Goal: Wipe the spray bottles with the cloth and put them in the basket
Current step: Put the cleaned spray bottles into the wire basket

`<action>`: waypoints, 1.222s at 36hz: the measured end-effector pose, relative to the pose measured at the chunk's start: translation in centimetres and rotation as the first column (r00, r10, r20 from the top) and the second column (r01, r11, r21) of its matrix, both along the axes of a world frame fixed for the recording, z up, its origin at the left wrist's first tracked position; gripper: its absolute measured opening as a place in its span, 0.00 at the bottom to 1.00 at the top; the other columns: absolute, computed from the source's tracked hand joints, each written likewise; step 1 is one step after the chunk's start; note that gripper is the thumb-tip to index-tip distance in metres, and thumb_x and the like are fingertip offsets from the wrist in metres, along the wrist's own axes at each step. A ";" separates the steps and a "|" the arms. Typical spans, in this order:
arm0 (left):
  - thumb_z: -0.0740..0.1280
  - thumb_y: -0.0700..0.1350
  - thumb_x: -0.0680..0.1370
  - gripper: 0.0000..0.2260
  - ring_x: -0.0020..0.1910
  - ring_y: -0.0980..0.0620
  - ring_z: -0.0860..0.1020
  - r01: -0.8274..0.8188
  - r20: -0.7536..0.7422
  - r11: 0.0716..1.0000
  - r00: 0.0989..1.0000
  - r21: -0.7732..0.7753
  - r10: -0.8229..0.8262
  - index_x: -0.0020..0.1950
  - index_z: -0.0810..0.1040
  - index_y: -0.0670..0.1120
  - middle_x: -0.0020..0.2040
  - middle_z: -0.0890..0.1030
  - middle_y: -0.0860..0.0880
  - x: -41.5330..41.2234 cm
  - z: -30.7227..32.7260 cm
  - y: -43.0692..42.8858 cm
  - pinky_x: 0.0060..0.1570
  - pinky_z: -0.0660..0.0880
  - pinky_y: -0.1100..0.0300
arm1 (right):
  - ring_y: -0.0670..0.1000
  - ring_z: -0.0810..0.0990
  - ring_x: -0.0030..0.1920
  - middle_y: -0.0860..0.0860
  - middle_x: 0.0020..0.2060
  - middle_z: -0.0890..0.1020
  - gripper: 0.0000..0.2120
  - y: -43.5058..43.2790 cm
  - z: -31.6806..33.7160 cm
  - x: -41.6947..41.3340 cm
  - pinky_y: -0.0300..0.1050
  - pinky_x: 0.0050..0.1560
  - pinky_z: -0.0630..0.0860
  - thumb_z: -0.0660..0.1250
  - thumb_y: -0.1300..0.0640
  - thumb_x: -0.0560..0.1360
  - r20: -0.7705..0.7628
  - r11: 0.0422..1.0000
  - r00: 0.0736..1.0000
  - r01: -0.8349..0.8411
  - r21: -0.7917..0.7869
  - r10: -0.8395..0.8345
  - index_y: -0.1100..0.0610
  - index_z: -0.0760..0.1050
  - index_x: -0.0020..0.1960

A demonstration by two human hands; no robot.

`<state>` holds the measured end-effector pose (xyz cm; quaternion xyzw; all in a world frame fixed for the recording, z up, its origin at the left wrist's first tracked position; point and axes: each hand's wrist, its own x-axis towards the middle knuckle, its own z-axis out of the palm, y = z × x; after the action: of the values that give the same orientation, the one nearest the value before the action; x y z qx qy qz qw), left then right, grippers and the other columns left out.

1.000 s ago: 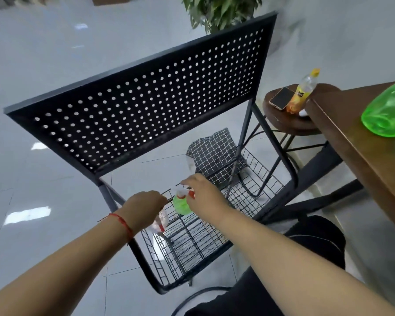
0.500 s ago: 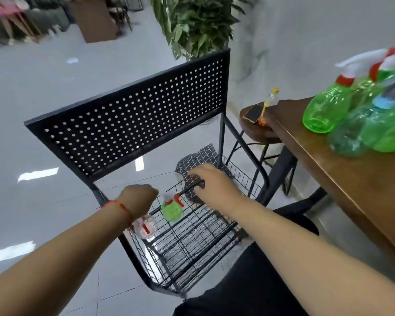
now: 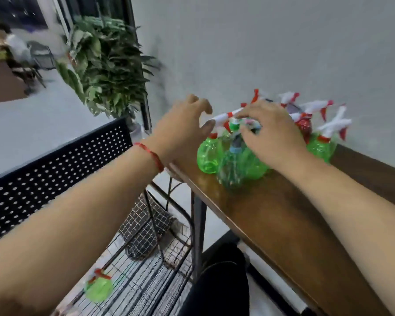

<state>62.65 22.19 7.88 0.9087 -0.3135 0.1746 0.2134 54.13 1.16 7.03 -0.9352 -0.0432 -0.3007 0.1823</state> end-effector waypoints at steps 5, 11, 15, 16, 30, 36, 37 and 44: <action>0.68 0.64 0.81 0.24 0.62 0.44 0.79 0.048 -0.141 0.997 0.989 0.062 -0.039 0.72 0.73 0.52 0.68 0.77 0.46 2.9 3.2 -5.6 0.64 0.76 0.45 | 0.56 0.75 0.68 0.52 0.67 0.77 0.26 -5.4 3.6 1.1 0.48 0.71 0.68 0.68 0.54 0.71 -0.158 0.997 0.985 0.076 0.024 -0.072 0.46 0.79 0.69; 0.71 0.77 0.71 0.30 0.46 0.51 0.81 0.173 -0.314 0.962 0.944 0.210 -0.102 0.61 0.75 0.55 0.54 0.80 0.50 2.6 2.2 -7.4 0.44 0.77 0.53 | 0.48 0.74 0.66 0.46 0.71 0.72 0.28 -7.7 5.2 5.4 0.46 0.69 0.72 0.75 0.55 0.76 -0.465 0.980 0.885 -0.104 -0.170 0.013 0.46 0.74 0.74; 0.70 0.77 0.71 0.31 0.53 0.47 0.76 0.110 -0.197 0.953 0.979 0.283 -0.055 0.64 0.77 0.57 0.58 0.74 0.51 2.8 0.3 -7.5 0.47 0.70 0.53 | 0.47 0.79 0.58 0.42 0.65 0.75 0.25 -8.8 5.5 8.0 0.48 0.60 0.78 0.77 0.56 0.73 -0.584 0.965 0.811 -0.179 -0.190 0.035 0.41 0.77 0.66; 0.69 0.77 0.72 0.31 0.55 0.46 0.75 0.109 -0.175 0.952 0.983 0.285 -0.060 0.64 0.77 0.58 0.58 0.74 0.50 2.9 0.0 -7.5 0.49 0.70 0.52 | 0.46 0.79 0.57 0.42 0.64 0.75 0.24 -9.0 5.4 8.5 0.51 0.60 0.79 0.78 0.54 0.72 -0.599 0.961 0.800 -0.194 -0.199 0.037 0.38 0.77 0.64; 0.69 0.57 0.82 0.11 0.50 0.43 0.79 0.186 -0.202 0.926 0.972 0.328 -0.123 0.51 0.79 0.49 0.52 0.78 0.46 2.5 0.7 -7.4 0.45 0.76 0.49 | 0.54 0.80 0.56 0.48 0.56 0.80 0.12 -7.9 4.7 8.7 0.56 0.60 0.79 0.76 0.42 0.74 -0.549 0.937 0.835 -0.160 -0.311 -0.040 0.40 0.82 0.57; 0.72 0.56 0.81 0.14 0.51 0.43 0.79 0.184 -0.224 0.934 0.968 0.306 -0.117 0.55 0.82 0.47 0.54 0.79 0.47 1.5 1.8 -4.6 0.51 0.77 0.47 | 0.55 0.80 0.55 0.51 0.56 0.82 0.14 -7.0 5.5 6.9 0.56 0.59 0.78 0.76 0.46 0.76 -0.525 0.936 0.850 -0.155 -0.315 -0.036 0.49 0.83 0.59; 0.72 0.57 0.81 0.13 0.51 0.44 0.78 0.182 -0.226 0.937 0.967 0.297 -0.116 0.55 0.82 0.47 0.54 0.79 0.48 1.1 2.2 -3.6 0.52 0.77 0.47 | 0.55 0.80 0.54 0.50 0.55 0.82 0.13 -6.9 5.7 6.6 0.56 0.58 0.78 0.76 0.46 0.76 -0.518 0.938 0.855 -0.157 -0.307 -0.026 0.49 0.83 0.58; 0.74 0.60 0.79 0.11 0.52 0.50 0.80 0.132 -0.252 0.975 0.964 0.178 -0.085 0.56 0.85 0.56 0.55 0.79 0.56 -2.7 3.9 6.8 0.57 0.78 0.44 | 0.52 0.80 0.52 0.45 0.51 0.82 0.09 -1.8 7.5 3.9 0.55 0.56 0.79 0.76 0.41 0.74 -0.464 0.942 0.880 -0.233 -0.242 0.099 0.42 0.81 0.51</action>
<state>59.95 29.01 11.75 0.9209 -0.3500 0.0187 0.1703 58.06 -0.65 14.56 -0.9881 -0.1250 -0.0523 0.0733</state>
